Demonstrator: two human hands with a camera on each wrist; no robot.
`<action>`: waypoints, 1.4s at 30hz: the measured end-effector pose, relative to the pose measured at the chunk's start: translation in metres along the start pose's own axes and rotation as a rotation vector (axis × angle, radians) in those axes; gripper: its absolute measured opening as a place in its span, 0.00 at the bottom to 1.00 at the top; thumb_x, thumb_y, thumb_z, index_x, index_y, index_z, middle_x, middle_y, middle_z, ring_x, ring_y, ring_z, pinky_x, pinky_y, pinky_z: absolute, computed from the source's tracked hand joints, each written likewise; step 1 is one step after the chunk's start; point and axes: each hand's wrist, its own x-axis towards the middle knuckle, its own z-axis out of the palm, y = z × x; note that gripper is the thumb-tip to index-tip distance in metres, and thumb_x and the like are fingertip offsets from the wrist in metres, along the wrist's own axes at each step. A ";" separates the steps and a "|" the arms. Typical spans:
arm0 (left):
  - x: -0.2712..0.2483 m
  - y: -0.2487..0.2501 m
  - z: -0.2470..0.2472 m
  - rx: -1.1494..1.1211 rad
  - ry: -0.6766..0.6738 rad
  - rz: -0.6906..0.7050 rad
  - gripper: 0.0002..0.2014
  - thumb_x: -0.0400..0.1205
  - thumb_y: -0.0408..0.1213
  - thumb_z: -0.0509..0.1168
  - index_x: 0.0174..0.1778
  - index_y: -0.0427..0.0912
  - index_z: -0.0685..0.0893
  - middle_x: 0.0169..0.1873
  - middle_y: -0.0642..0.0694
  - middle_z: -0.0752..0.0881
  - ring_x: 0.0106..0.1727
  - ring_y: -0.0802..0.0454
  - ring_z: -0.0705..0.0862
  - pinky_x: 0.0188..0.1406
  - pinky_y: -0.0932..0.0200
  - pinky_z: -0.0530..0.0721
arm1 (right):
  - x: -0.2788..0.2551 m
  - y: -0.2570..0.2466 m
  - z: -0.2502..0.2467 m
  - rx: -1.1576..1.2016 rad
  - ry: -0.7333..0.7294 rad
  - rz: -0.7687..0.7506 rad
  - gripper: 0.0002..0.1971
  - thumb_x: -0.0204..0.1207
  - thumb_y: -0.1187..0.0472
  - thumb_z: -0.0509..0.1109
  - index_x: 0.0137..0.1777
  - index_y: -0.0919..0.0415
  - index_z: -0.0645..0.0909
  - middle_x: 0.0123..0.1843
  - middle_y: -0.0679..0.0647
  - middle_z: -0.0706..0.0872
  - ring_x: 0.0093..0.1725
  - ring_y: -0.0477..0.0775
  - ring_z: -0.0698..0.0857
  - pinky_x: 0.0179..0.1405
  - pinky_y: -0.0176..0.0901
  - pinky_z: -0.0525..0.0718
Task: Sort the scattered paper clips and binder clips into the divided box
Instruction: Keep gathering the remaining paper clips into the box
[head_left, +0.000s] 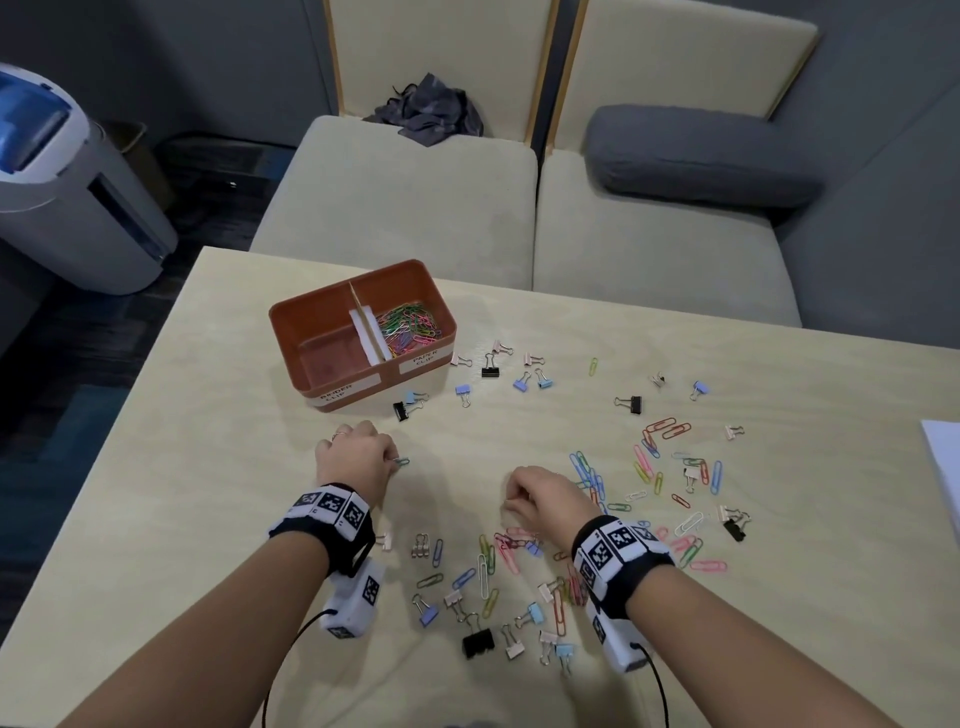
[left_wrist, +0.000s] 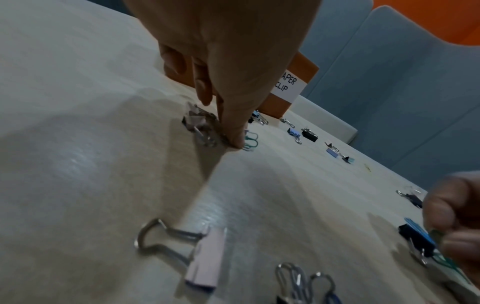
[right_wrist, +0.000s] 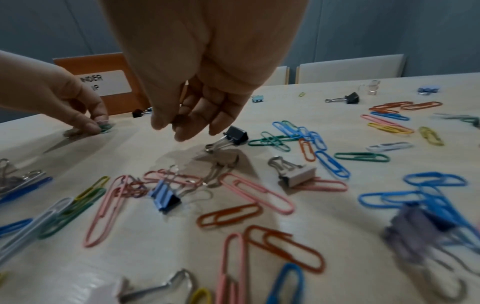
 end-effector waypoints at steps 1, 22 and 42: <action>0.000 0.000 -0.001 0.030 -0.005 0.024 0.07 0.82 0.48 0.61 0.48 0.54 0.84 0.52 0.52 0.81 0.60 0.47 0.75 0.57 0.50 0.71 | -0.002 0.004 -0.002 0.014 0.007 0.014 0.04 0.79 0.58 0.67 0.49 0.58 0.79 0.46 0.48 0.78 0.48 0.55 0.81 0.52 0.44 0.78; -0.063 0.017 0.024 0.022 -0.238 0.403 0.12 0.80 0.53 0.62 0.57 0.56 0.81 0.49 0.58 0.87 0.58 0.54 0.78 0.58 0.54 0.68 | -0.014 0.005 0.016 -0.217 -0.076 0.080 0.07 0.76 0.49 0.70 0.50 0.48 0.84 0.47 0.44 0.84 0.58 0.51 0.79 0.65 0.48 0.70; -0.061 -0.005 0.012 -0.023 -0.092 0.298 0.11 0.81 0.53 0.62 0.56 0.55 0.83 0.48 0.58 0.88 0.57 0.53 0.79 0.57 0.57 0.70 | -0.010 0.007 0.017 -0.107 -0.056 0.067 0.04 0.74 0.55 0.71 0.47 0.49 0.82 0.45 0.47 0.88 0.48 0.50 0.83 0.52 0.42 0.78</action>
